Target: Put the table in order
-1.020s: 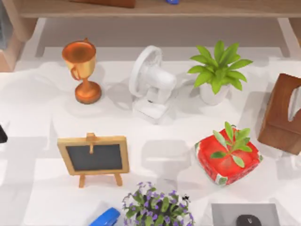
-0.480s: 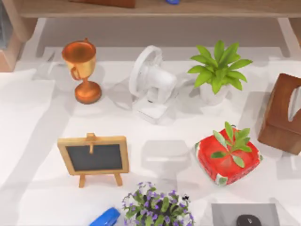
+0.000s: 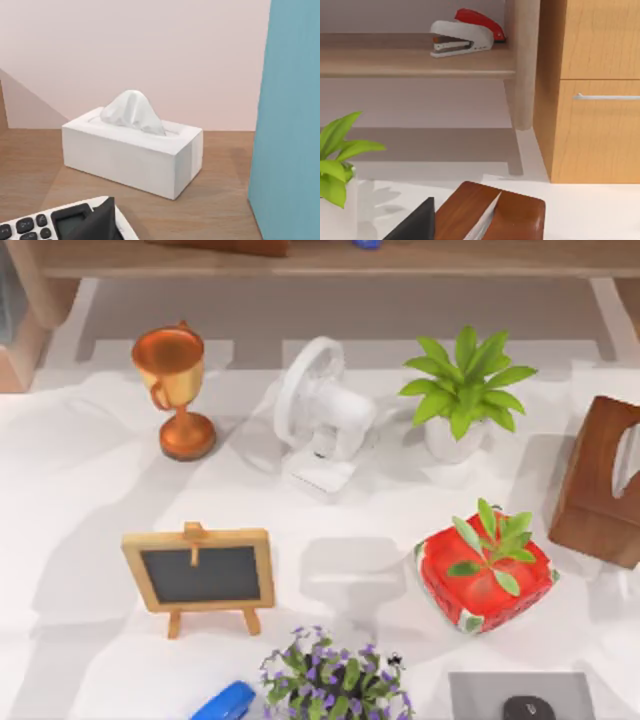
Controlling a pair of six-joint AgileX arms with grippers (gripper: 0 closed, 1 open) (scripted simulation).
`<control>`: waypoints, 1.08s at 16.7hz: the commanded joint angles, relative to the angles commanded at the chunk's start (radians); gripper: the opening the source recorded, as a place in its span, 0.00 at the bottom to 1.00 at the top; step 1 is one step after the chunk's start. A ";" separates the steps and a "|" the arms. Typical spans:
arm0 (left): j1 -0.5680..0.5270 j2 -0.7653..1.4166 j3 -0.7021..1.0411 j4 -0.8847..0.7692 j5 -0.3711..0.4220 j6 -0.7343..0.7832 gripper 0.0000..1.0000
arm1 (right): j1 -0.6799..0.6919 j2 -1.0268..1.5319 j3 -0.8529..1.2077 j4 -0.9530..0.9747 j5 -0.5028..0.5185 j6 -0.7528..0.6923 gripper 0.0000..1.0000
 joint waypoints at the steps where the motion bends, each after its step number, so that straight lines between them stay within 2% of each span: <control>1: -0.018 0.062 0.068 -0.004 -0.016 0.000 1.00 | 0.000 0.000 0.000 0.000 0.000 0.000 1.00; 5: -0.063 0.215 0.239 -0.014 -0.060 0.002 1.00 | 0.000 0.000 0.000 0.000 0.000 0.000 1.00; 12: -0.064 0.235 0.260 -0.017 -0.064 0.002 1.00 | 0.000 0.000 0.000 0.000 0.000 0.000 1.00; 18: -0.051 0.324 0.406 -0.072 -0.047 0.001 1.00 | 0.000 0.000 0.000 0.000 0.000 0.000 1.00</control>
